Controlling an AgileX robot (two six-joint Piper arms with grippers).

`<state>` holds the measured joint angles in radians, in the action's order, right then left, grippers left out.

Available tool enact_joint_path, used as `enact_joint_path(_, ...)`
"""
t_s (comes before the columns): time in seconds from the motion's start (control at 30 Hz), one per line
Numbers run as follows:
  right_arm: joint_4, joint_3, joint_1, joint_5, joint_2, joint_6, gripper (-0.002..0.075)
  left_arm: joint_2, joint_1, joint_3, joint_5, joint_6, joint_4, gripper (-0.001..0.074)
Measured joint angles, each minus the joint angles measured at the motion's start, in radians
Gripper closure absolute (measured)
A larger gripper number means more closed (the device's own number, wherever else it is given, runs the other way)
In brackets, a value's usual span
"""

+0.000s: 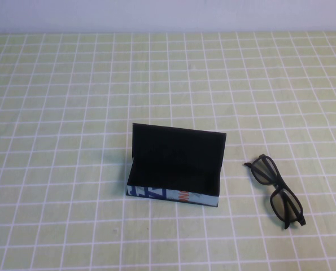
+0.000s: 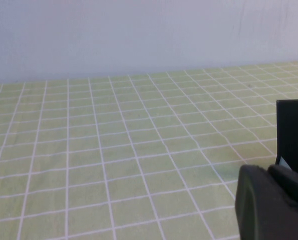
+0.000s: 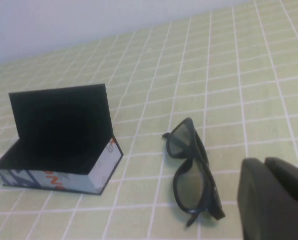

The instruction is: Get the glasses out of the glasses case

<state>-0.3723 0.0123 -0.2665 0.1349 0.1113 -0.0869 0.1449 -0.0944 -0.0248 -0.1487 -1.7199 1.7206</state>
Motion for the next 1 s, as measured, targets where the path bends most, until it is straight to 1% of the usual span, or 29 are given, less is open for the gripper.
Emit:
enact_joint_path(0.13,0.000,0.014,0.000,0.037,0.001,0.000,0.0742,0.000,0.000,0.000,0.000,-0.001,0.000,0.0739)
enact_joint_path(0.23,0.000,0.015,0.002,0.107,0.001,0.000,0.0742,0.000,0.000,0.000,0.000,-0.003,0.000,0.0739)
enact_joint_path(0.33,0.004,0.015,0.025,0.166,-0.017,0.000,0.0742,0.000,0.000,0.000,0.000,-0.003,0.000,0.0739)
enact_joint_path(0.4,0.042,0.015,0.064,0.145,-0.042,0.000,0.0742,0.000,0.000,0.000,0.002,-0.003,0.000,0.0739)
enact_joint_path(0.5,0.112,0.015,0.121,0.045,-0.093,0.000,0.0742,0.000,0.000,0.000,0.002,-0.003,0.000,0.0739)
enact_joint_path(0.6,0.175,0.015,0.152,-0.012,-0.118,0.000,0.0742,0.000,0.000,0.000,0.002,-0.003,0.000,0.0739)
enact_joint_path(0.87,0.197,0.015,0.159,-0.028,-0.118,0.000,0.0742,0.000,0.000,0.000,0.002,-0.008,0.000,0.0739)
enact_joint_path(1.0,0.191,0.015,0.159,0.012,-0.118,0.000,0.0742,0.000,0.000,0.000,0.002,-0.008,0.000,0.0739)
